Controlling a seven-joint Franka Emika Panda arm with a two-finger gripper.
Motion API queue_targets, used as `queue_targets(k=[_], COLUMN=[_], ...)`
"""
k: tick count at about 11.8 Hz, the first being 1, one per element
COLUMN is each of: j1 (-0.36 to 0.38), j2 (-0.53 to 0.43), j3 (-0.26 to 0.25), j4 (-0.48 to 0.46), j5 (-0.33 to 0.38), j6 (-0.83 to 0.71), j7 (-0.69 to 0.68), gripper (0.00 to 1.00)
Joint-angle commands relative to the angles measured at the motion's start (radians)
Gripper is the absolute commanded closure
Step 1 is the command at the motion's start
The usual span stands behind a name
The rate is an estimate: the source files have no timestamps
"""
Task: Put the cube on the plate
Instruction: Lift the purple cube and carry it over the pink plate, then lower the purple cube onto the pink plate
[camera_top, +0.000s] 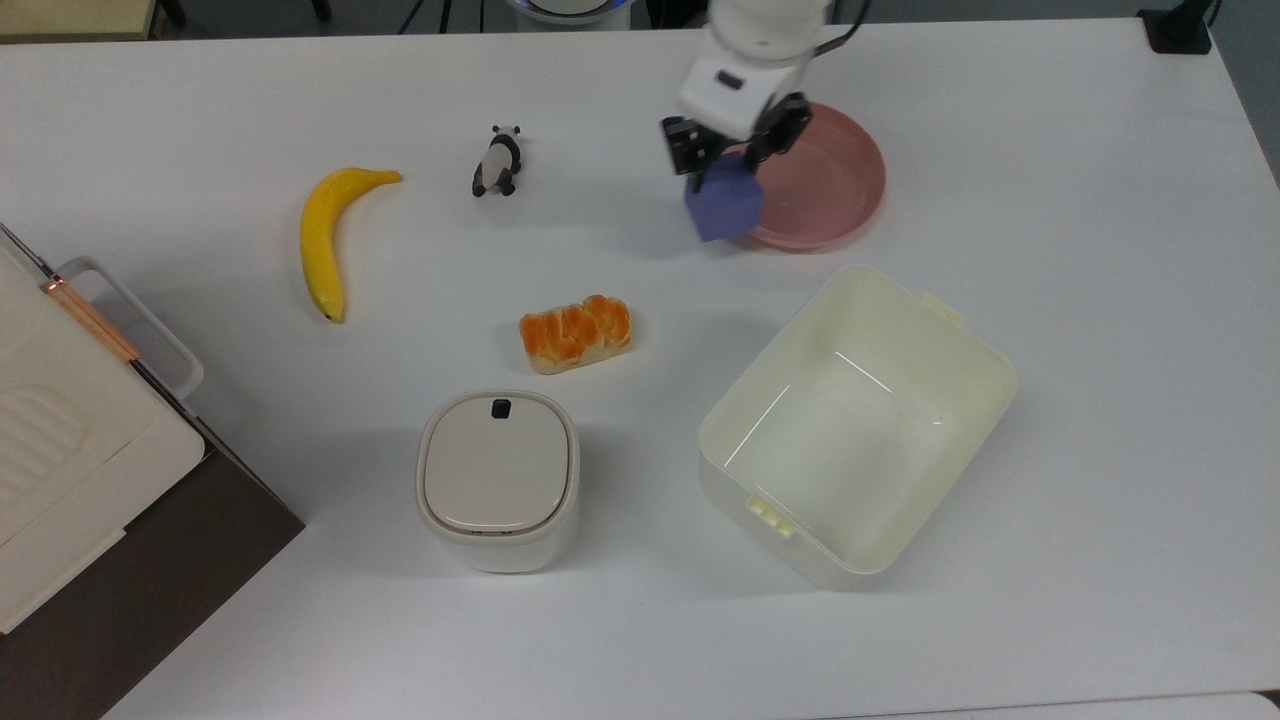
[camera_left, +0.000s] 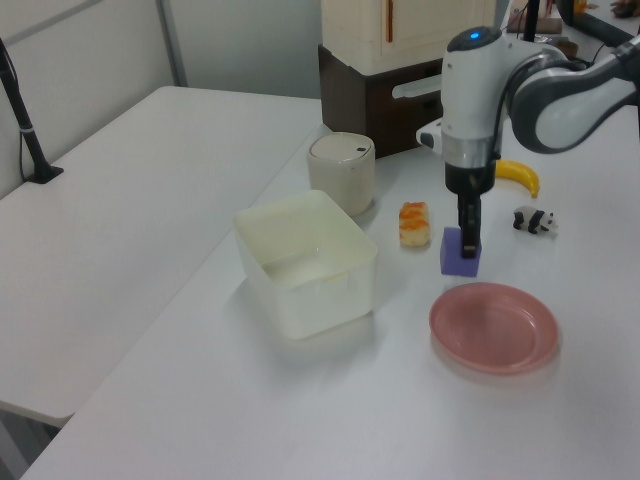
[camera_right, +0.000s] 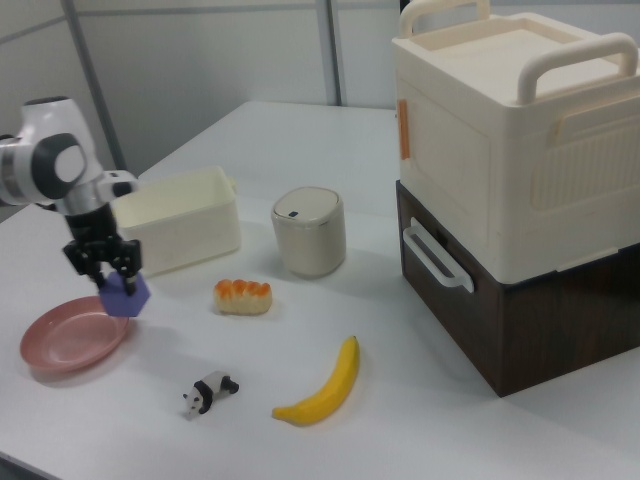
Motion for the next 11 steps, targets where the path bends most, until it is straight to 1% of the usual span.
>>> queue_targets(k=[1,4,5,7,9,11], j1=[0.135,0.242,0.249,0.246,0.24,0.229], j2=[-0.027,-0.027,-0.026,-0.021,-0.021,-0.024], j3=[-0.013,-0.013,-0.013,-0.014,-0.014,-0.017], j4=[-0.017,-0.026,-0.026,-0.026,-0.023,-0.014], j5=[-0.001,0.02,0.023,0.025,0.025,0.023], j6=[-0.062,-0.081,-0.078,-0.073,-0.073,-0.082], j7=[0.098,0.136,0.141,0.141,0.141,0.141], gripper=[0.67,0.65,0.58,0.33,0.0,0.0])
